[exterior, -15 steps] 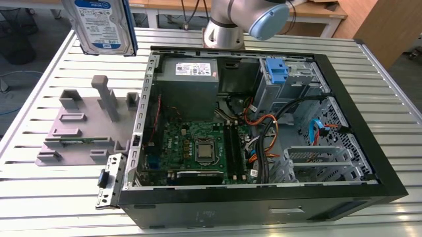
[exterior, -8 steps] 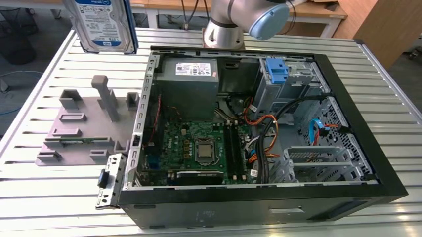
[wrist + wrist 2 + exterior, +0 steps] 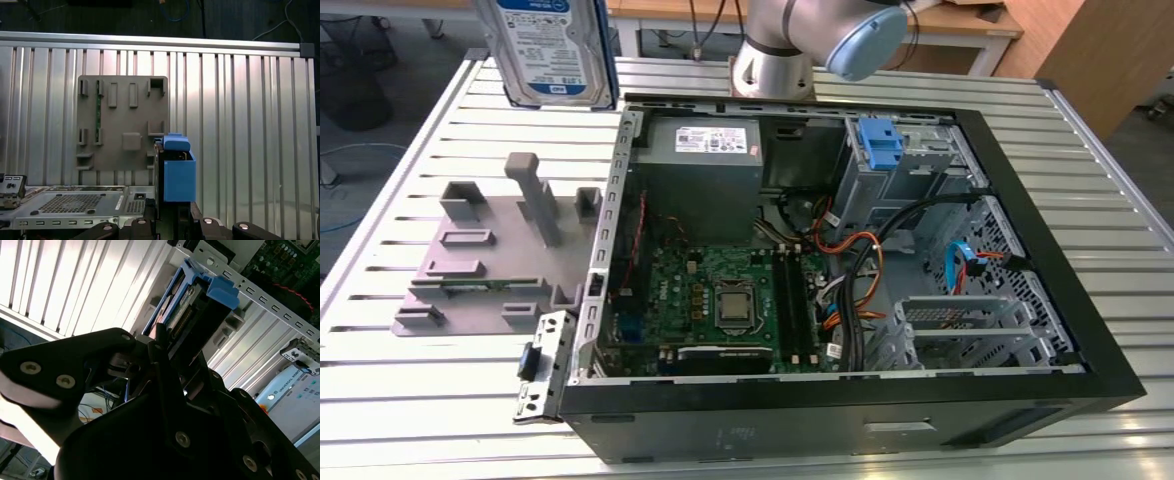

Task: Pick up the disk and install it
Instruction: 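Pick up the disk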

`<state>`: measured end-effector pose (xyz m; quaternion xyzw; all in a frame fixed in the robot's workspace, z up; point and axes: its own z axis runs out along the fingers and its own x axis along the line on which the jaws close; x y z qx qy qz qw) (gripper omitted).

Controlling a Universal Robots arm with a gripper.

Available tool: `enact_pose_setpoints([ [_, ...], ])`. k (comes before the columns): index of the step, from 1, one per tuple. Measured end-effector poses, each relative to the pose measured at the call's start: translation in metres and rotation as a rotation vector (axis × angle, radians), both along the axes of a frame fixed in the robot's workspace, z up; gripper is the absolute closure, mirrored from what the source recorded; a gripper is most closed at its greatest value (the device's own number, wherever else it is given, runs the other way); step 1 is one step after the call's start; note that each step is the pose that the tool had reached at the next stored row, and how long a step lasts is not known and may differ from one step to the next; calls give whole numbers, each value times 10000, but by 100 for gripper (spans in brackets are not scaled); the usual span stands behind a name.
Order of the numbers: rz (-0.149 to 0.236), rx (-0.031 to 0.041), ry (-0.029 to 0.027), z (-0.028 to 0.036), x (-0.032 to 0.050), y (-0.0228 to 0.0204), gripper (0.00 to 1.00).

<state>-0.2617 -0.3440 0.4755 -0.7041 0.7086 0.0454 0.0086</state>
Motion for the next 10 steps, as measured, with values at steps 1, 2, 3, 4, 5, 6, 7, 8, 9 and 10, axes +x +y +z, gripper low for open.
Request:
enact_pose_setpoints([
  [1, 0, 0, 2, 0, 34, 0, 65],
  [2, 1, 1, 4, 0, 71, 0, 65],
  [3, 1, 1, 5, -1, 106, 0, 65],
  [4, 0, 1, 7, -1, 142, 0, 65],
  [5, -1, 1, 9, 0, 180, 0, 65],
  [6, 0, 0, 11, 0, 216, 0, 65],
  [7, 1, 0, 12, 0, 252, 0, 65],
  [8, 1, 0, 13, 0, 288, 0, 65],
  [9, 1, 0, 14, 0, 322, 0, 65],
  [10, 0, 0, 15, -1, 356, 0, 65],
])
